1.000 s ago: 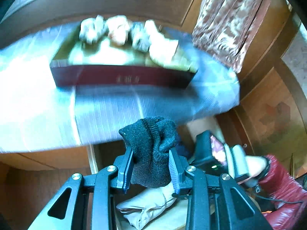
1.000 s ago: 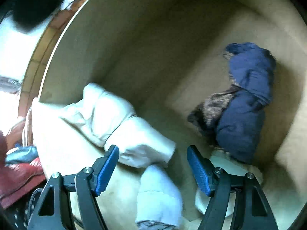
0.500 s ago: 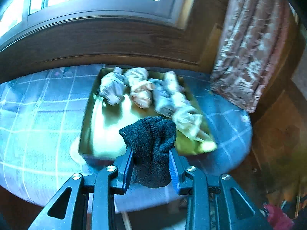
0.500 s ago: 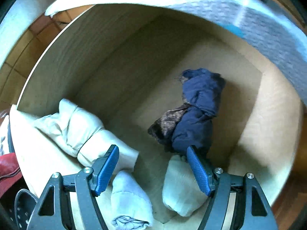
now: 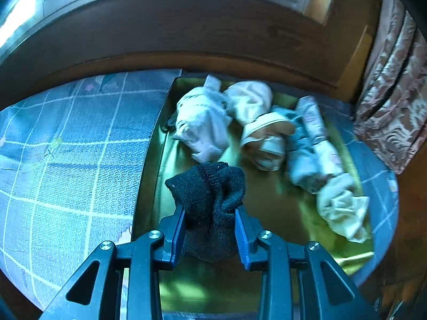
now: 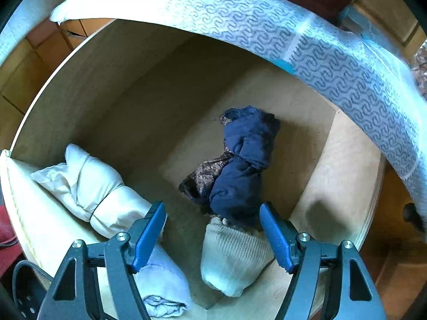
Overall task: Take underwear out of drawer
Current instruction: 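Lift the black sock out and release it into the box with the left tool, then move the left tool into the drawer and grasp the large white rolled garment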
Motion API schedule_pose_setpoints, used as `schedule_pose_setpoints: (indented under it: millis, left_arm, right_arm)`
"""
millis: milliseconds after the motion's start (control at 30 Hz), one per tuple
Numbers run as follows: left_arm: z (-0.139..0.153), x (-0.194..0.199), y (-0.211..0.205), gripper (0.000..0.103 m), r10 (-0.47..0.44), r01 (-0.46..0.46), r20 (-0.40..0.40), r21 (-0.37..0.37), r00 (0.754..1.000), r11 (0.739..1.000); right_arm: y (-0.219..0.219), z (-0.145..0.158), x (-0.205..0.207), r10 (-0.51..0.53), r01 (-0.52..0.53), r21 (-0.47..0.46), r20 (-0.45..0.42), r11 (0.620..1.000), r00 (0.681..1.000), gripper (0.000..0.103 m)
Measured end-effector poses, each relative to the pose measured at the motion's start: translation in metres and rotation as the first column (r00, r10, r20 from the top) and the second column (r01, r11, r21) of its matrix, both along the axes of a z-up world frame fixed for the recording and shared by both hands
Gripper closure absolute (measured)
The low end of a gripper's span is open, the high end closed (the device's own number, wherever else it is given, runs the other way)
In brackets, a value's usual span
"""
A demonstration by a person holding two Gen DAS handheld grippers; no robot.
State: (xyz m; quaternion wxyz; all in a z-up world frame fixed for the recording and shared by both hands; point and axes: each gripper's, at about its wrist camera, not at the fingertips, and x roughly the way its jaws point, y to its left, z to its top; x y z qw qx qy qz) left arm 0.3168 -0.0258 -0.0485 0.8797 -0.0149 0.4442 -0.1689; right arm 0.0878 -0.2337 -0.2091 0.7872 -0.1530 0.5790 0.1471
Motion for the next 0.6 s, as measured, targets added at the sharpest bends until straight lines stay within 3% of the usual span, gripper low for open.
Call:
schedule_pose_setpoints:
  millis: [100,300,400,467,600]
  left_arm:
    - [-0.009,0.006,0.002,0.067,0.019,-0.019,0.025,0.004,0.999,1.000]
    - [-0.012,0.001,0.007,0.057,0.016,-0.016,0.069,0.004,0.997,1.000]
    - [0.000,-0.012,0.015,0.050,0.017,-0.016,0.117,-0.014,0.993,1.000]
    - [0.012,-0.023,0.021,0.038,0.021,-0.020,0.171,-0.008,0.985,1.000]
    - [0.033,-0.061,0.027,0.037,-0.021,0.014,0.285,0.029,0.958,0.999]
  right_arm:
    - [0.001,0.001,0.006,-0.006,0.005,-0.016,-0.008,1.000,1.000,0.029]
    - [0.010,-0.026,0.014,0.000,-0.005,-0.106,-0.046,0.994,0.999,0.031]
    - [0.014,-0.031,0.016,0.004,-0.012,-0.142,-0.060,0.990,0.998,0.031]
    - [0.016,-0.034,0.017,0.007,-0.017,-0.155,-0.066,0.988,0.998,0.031]
    - [0.019,-0.033,0.015,0.020,-0.030,-0.134,-0.077,0.990,0.997,0.031]
